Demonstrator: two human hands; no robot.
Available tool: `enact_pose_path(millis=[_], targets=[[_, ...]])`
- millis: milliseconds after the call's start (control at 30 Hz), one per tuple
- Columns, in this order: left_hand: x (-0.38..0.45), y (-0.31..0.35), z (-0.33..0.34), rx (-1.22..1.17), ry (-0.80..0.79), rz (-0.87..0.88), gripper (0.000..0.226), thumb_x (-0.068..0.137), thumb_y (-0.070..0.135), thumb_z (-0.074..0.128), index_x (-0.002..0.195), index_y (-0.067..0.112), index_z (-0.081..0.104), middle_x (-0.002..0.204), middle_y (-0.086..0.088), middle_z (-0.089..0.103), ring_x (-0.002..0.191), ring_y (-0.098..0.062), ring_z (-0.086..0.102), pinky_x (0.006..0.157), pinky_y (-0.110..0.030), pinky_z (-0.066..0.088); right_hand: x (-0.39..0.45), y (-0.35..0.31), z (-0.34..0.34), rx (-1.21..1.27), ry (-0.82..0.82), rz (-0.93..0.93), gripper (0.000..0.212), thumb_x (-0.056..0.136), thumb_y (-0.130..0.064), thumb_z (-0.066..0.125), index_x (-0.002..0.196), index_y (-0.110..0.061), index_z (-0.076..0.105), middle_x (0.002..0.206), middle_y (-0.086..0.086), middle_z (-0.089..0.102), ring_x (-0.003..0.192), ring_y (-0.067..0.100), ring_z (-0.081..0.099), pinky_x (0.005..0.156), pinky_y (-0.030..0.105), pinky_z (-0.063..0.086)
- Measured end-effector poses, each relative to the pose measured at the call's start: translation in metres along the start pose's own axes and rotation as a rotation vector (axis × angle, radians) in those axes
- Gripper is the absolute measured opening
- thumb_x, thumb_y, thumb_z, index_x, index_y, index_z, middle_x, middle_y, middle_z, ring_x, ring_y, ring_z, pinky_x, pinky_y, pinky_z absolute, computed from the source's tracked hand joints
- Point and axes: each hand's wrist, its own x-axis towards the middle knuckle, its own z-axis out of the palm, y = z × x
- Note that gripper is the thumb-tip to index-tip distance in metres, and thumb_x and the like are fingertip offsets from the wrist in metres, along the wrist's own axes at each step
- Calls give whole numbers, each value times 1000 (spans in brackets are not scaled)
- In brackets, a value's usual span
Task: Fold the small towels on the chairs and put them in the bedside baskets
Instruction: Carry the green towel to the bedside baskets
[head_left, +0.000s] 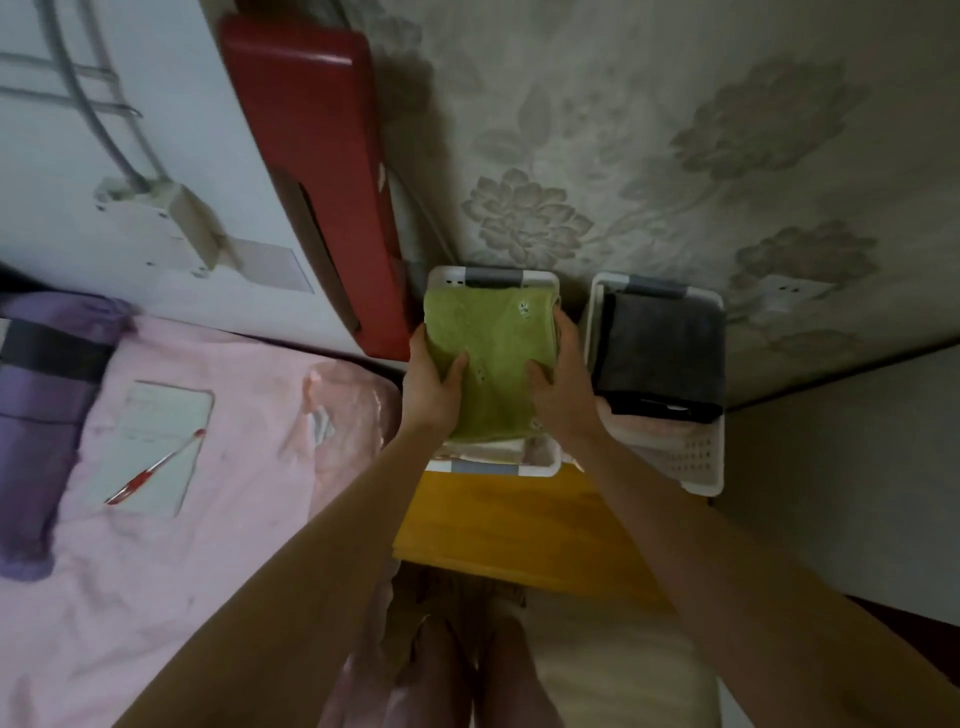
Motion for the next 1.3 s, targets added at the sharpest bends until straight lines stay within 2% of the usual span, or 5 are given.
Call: enact_pose_path(millis=[500, 633, 800, 967, 1300], targets=[[37, -25, 23, 148, 114, 116, 60, 92, 9, 59, 146, 7, 34, 136, -15, 49, 122, -25, 48, 98, -20, 33, 30, 42, 19, -19, -7, 34, 68, 91, 0, 54, 150, -12, 24, 142, 9, 44, 128, 23, 46, 106, 47, 42], [30, -21, 22, 202, 161, 168, 57, 94, 5, 53, 147, 8, 32, 144, -15, 36, 129, -27, 40, 111, -33, 31, 25, 41, 16, -190, -6, -99, 70, 94, 2, 50, 154, -12, 17, 151, 11, 30, 130, 15, 39, 110, 21, 36], [50, -28, 25, 688, 121, 590, 53, 103, 27, 27, 152, 10, 22, 161, -12, 14, 149, -27, 11, 121, -44, 13, 42, 51, 28, -926, 84, -449, 61, 97, -11, 51, 152, -5, 24, 159, 17, 22, 148, 29, 16, 122, 40, 9], [71, -63, 21, 1147, -10, 538, 71, 98, 51, 2, 154, 7, 10, 162, -11, 8, 150, -22, 3, 121, -44, 2, 53, 68, 43, -1097, -100, -330, 70, 97, -44, 5, 154, -3, 14, 160, 20, 13, 150, 30, 9, 121, 39, -1], [74, -67, 28, 1458, -94, 454, 74, 97, 54, -1, 151, 5, -13, 161, -14, -8, 150, -25, -4, 119, -53, -3, 57, 82, 55, -1242, -185, -233, 71, 98, -48, 6, 152, -5, -12, 157, 29, -13, 147, 37, -13, 119, 42, -16]])
